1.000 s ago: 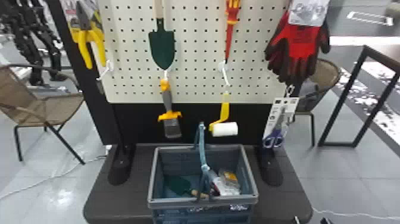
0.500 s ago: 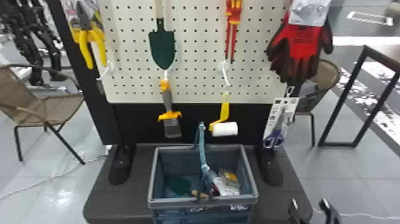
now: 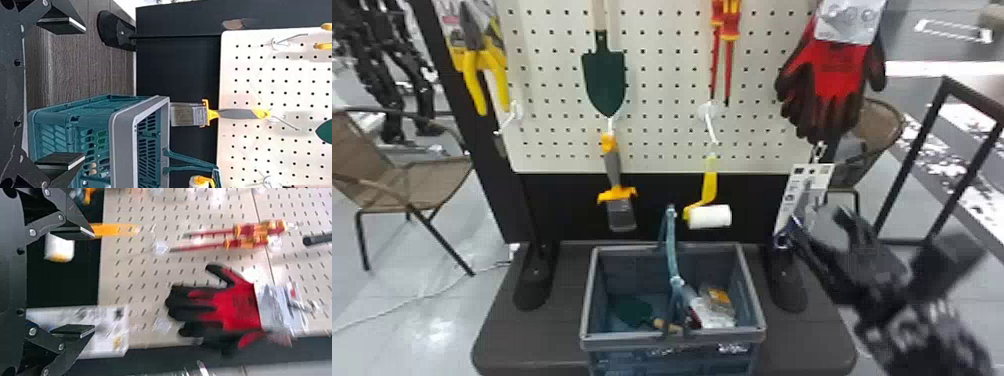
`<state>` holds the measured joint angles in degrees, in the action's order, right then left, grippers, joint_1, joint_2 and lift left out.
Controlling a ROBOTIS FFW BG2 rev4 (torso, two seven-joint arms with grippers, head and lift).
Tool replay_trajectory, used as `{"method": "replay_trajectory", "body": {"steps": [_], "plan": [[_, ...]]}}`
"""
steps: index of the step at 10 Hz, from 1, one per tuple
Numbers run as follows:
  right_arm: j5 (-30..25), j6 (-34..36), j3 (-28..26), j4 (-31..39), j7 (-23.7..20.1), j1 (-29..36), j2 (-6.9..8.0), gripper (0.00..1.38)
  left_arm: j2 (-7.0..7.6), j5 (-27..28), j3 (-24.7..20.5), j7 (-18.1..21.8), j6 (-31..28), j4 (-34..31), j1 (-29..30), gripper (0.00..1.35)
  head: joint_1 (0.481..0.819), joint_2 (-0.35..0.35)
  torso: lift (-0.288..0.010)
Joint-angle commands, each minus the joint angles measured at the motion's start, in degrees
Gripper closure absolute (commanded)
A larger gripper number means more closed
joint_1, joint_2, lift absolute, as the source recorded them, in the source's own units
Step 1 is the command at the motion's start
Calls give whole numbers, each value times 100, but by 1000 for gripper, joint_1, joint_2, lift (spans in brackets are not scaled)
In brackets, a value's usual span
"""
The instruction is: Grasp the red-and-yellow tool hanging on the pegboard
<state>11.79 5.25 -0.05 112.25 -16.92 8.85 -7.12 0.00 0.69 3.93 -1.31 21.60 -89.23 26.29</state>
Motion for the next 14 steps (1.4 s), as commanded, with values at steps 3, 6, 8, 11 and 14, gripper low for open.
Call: {"method": "replay_trajectory", "body": {"steps": [3,6,8,11,14], "plan": [[148,2190,31,746,-628,-1667,-193,430,61,10,116,0,-156,-7,-115,165,549,0,-100],[403,2691,225,96,-1068,-2994,-228,430,210,-16,257,0,-296,-7,-247,165,549,0,-100],[667,2771,550,-643,-1200,-3952,-351,430,237,-16,266,0,-314,2,-282,165,549,0,-100],[930,2797,1077,-1618,-1437,-5016,-386,430,316,-25,345,0,-428,2,-396,165,549,0,-100],[922,2814,1464,-1935,-1534,-5411,-430,746,342,-34,371,0,-454,20,-449,165,549,0,-100]]}}
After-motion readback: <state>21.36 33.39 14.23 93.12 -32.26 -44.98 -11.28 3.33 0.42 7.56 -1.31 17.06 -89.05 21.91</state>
